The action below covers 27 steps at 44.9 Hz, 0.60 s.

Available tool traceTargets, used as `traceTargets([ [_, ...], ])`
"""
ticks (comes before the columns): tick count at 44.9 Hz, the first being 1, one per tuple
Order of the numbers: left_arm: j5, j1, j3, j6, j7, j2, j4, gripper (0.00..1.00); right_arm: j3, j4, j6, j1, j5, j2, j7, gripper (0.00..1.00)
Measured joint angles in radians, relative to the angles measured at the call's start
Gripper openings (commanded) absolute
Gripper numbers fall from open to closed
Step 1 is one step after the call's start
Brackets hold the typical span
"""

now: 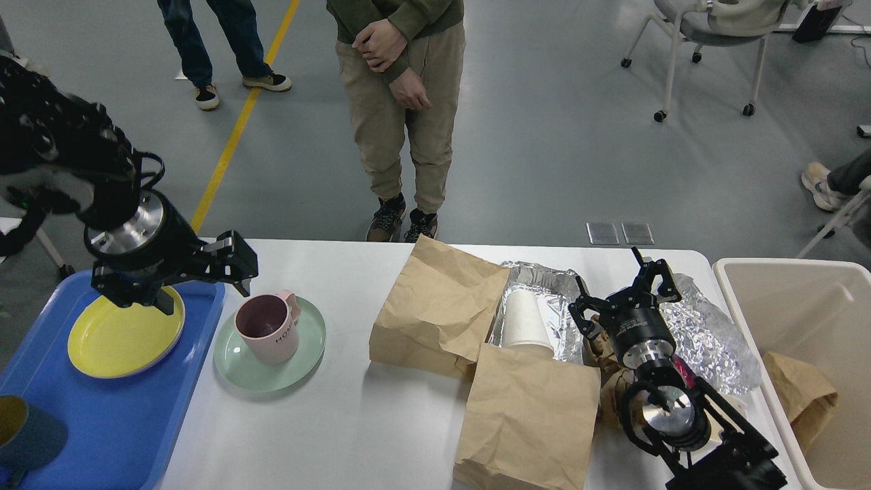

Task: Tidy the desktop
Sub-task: 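Move the left gripper up and over to the pink mug, then grasp the pink mug with the left gripper and lift it off the saucer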

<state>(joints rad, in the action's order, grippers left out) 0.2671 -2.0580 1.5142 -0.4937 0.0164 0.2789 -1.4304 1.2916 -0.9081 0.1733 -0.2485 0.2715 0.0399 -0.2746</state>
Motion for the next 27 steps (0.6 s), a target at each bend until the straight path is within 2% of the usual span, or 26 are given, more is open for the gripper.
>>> traceTargets([
  [11, 0.01, 0.282, -0.072, 0.053, 0.005, 0.036, 0.229, 0.94, 0.0, 0.0, 0.0, 0.0, 0.0, 0.0, 0.0, 1.0],
  [27, 0.033, 0.485, -0.168, 0.095, 0.007, 0.032, 0.43, 0.94, 0.0, 0.0, 0.0, 0.0, 0.0, 0.0, 0.0, 1.0],
])
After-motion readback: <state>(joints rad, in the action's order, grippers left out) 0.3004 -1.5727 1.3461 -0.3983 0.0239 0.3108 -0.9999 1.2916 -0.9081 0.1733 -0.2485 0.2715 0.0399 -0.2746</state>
